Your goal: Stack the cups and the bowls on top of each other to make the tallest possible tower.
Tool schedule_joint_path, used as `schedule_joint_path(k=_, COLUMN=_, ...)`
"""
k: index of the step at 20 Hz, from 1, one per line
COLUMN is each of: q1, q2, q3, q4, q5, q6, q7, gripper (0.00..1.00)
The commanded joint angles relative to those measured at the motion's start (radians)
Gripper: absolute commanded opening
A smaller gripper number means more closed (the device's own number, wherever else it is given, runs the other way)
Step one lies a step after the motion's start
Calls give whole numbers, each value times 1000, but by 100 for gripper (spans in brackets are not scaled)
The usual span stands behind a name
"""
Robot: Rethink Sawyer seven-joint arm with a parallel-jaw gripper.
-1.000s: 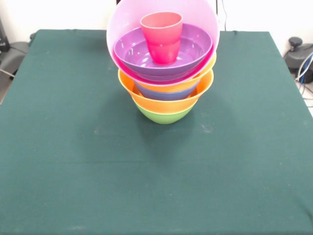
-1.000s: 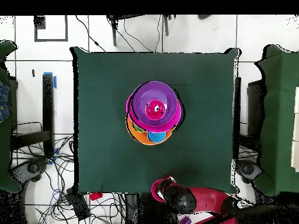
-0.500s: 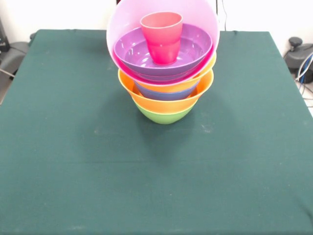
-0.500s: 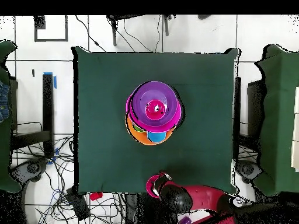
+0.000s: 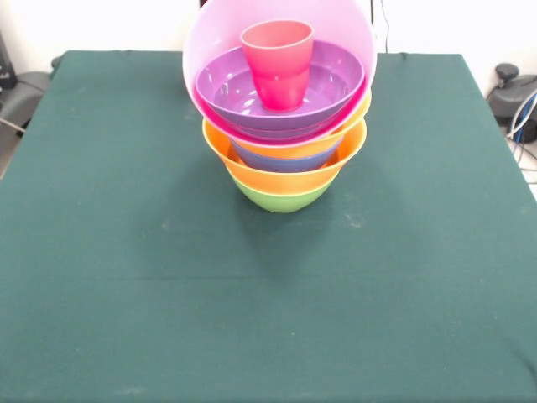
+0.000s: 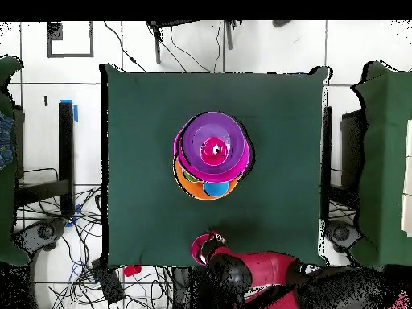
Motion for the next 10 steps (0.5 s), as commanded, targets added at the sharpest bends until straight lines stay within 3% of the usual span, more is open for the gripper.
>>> schedule_joint_path(k=1, q1=87, q2=46, q3=106, q4=-30, q5=70, q6=-84, q7=276, gripper=100)
schedule_joint_path(k=10, q1=179, q2=23, q3=121, q4=-21, q5=106, q6=-111, q7=345, gripper=100)
